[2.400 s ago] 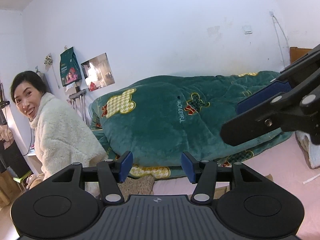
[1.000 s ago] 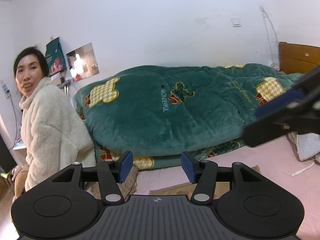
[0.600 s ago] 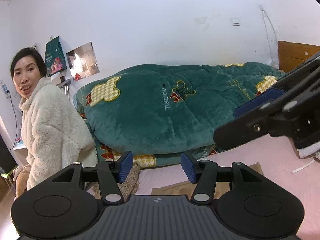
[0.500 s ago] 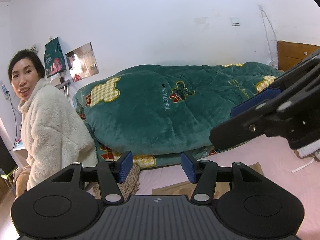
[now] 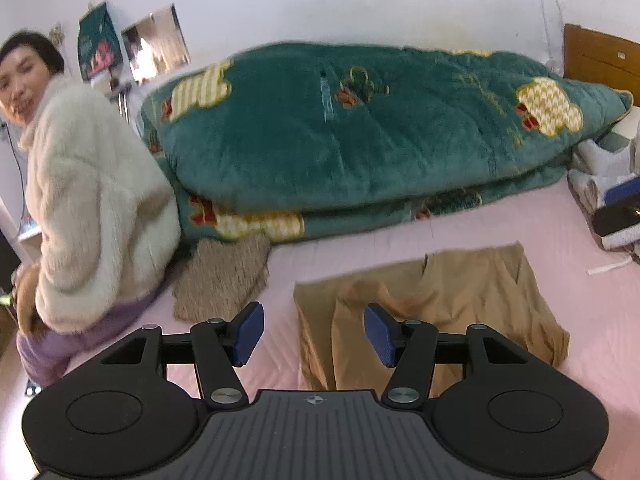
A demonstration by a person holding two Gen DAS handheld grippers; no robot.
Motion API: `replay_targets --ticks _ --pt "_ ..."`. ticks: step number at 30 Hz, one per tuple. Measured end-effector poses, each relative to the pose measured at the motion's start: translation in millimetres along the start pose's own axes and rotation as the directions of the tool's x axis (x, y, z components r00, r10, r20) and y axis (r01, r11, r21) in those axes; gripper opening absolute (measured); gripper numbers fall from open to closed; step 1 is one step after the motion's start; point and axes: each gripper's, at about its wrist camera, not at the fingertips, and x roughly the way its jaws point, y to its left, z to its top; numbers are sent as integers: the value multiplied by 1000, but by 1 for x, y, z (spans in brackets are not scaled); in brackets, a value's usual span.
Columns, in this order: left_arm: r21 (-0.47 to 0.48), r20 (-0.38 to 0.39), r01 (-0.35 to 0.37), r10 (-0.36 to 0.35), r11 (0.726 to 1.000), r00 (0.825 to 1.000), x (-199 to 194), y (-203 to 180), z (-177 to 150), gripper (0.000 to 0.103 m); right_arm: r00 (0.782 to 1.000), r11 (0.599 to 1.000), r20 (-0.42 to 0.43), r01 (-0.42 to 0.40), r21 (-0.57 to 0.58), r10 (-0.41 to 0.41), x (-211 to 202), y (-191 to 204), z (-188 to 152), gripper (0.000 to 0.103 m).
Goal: Fold clothes
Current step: 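Lower both grippers to the khaki shirt hem edge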
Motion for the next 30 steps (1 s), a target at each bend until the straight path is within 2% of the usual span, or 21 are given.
replay_targets --ticks 4,8,13,17,23,30 --pt "0 -27 10 -10 1000 1000 7 5 -6 58 1000 1000 -13 9 6 -9 2 0 -11 49" --pt "-19 -94 2 -4 1000 996 14 14 -18 58 999 999 -25 31 17 -31 10 -5 -18 51" --pt "-46 -173 -3 -5 999 985 29 19 -51 62 993 996 -91 81 41 -77 34 -16 -46 54" --pt "-37 -224 33 -41 999 974 62 5 -84 62 984 991 -128 127 45 -120 58 -25 -74 56" --pt "-46 -258 89 -98 995 961 117 -20 -125 62 970 983 -185 172 60 -159 103 -46 -115 57" --pt "-69 -282 96 -111 993 953 183 -19 -137 62 959 973 -197 220 65 -204 142 -67 -132 58"
